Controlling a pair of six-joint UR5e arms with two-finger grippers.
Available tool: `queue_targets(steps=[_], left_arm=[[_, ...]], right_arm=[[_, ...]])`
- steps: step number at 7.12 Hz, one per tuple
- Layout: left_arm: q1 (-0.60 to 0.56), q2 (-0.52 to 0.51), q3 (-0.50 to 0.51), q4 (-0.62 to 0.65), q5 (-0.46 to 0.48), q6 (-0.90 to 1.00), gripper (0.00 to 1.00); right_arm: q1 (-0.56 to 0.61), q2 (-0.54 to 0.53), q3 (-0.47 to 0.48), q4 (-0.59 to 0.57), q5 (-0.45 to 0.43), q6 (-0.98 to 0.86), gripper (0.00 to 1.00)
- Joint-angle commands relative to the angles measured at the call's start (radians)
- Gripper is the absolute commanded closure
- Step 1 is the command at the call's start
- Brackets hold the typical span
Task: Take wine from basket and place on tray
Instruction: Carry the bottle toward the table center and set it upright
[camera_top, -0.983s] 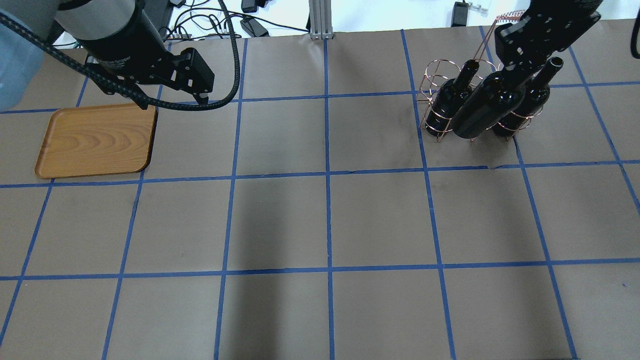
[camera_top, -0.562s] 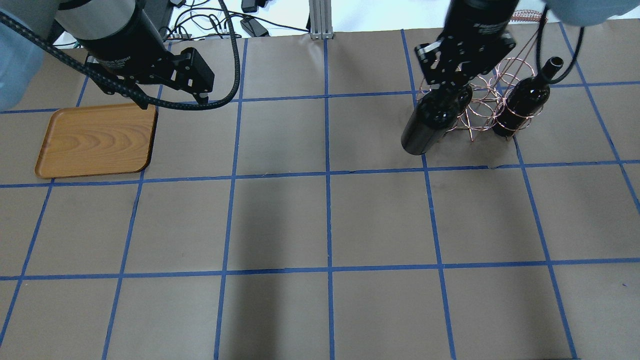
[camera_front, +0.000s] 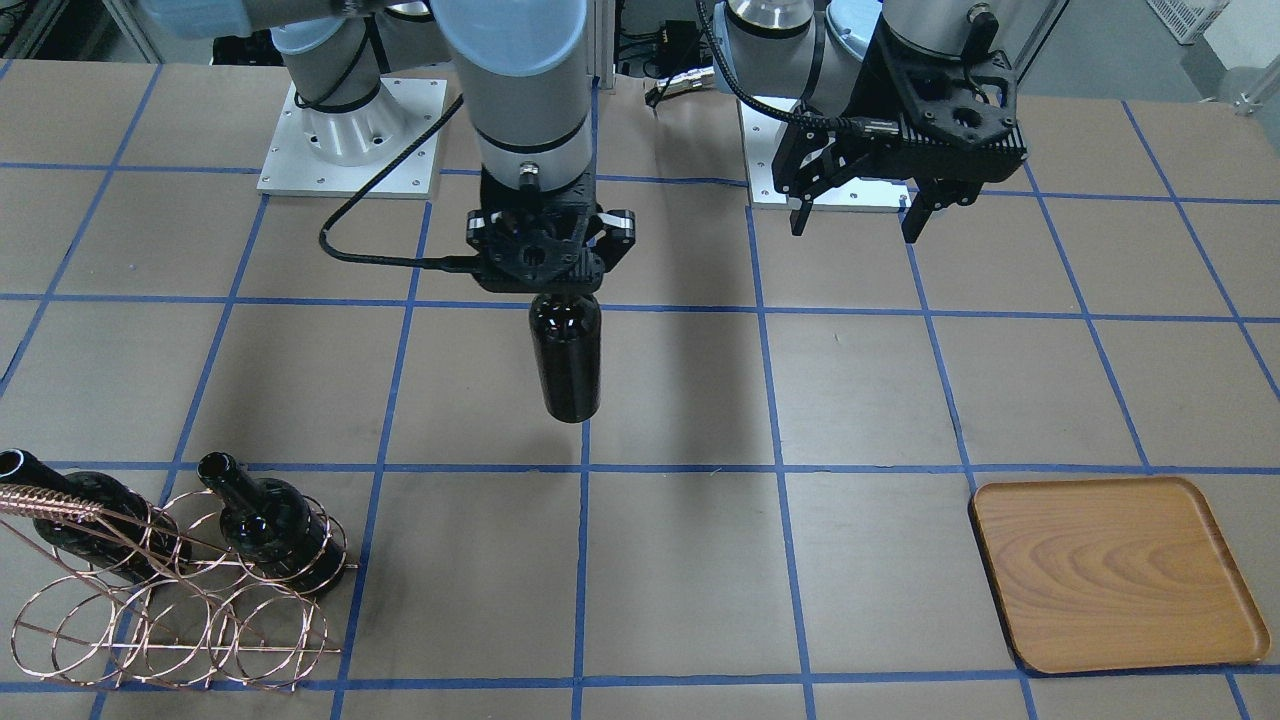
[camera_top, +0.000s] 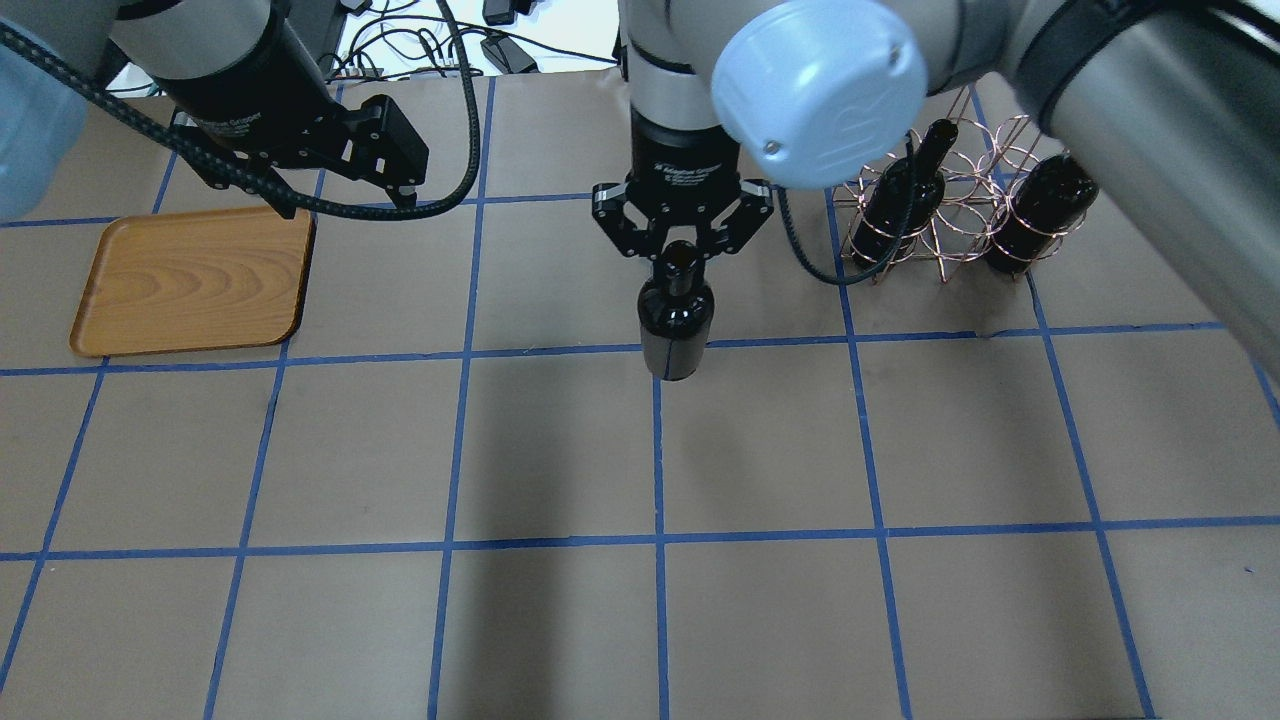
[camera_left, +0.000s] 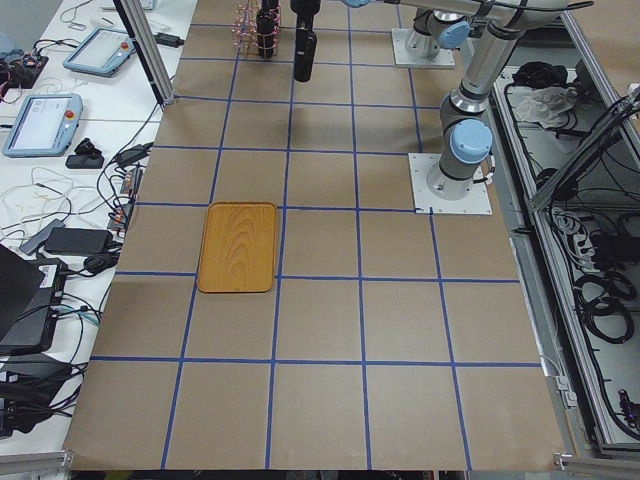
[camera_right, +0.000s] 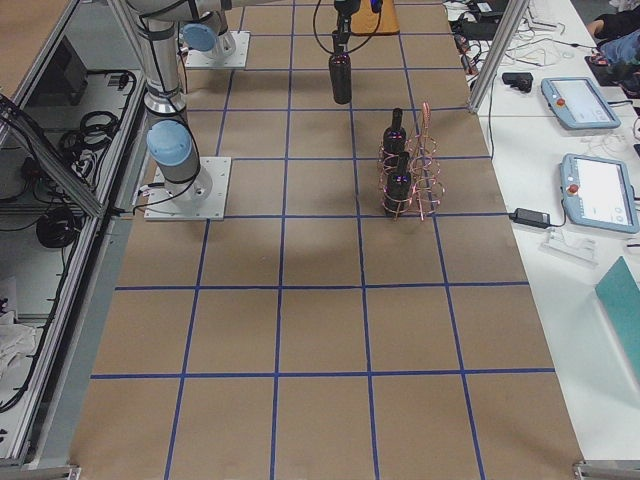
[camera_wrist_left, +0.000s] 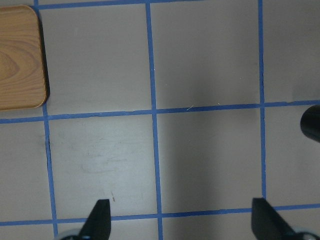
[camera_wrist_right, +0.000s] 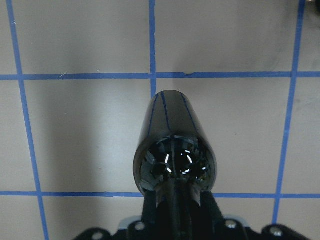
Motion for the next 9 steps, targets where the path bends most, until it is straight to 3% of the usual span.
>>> queue_targets(steps=[1,3,6,7,8,9], left_arm=[[0.0,0.0,0.0,0.0,0.0,0.0,0.0],[0.0,0.0,0.0,0.0,0.0,0.0,0.0],[0.0,0.0,0.0,0.0,-0.001,0.0,0.0],[0.0,0.0,0.0,0.0,-0.001,0.0,0.0],[0.0,0.0,0.0,0.0,0.0,0.0,0.0],[0.0,0.0,0.0,0.0,0.0,0.0,0.0]], right_arm=[[0.091,0.048,0.007,-0.038,0.005,0.116,1.0],[0.122,0.069,0.02,-0.051,0.053,0.178,1.0],[0.122,0.071,0.079,-0.121,0.058,0.193,1.0],[0.122,0.073,0.079,-0.122,0.057,0.193,0.85],[0.122,0.073,0.079,-0.124,0.055,0.187,0.46],[0.122,0.074,0.079,-0.143,0.057,0.18,0.31]])
